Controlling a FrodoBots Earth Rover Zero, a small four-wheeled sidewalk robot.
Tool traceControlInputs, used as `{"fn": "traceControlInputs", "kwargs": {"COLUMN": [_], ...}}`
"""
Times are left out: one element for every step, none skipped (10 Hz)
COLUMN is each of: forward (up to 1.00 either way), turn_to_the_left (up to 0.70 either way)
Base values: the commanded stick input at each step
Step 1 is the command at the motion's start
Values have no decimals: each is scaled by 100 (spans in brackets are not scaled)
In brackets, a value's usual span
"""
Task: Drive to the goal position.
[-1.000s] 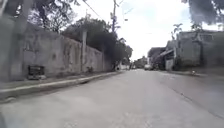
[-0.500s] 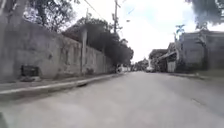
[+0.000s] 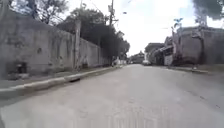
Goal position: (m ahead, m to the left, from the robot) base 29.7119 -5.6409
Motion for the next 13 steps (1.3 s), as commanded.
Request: {"fn": "traceControlInputs", "kwargs": {"forward": [70, 70, 70, 70, 70, 70, 70, 70, 70, 70, 70, 70, 70], "turn_to_the_left": [-35, -32, -25, -19, -12, -5, 0, 0, 0, 0, -4, -35, -35]}}
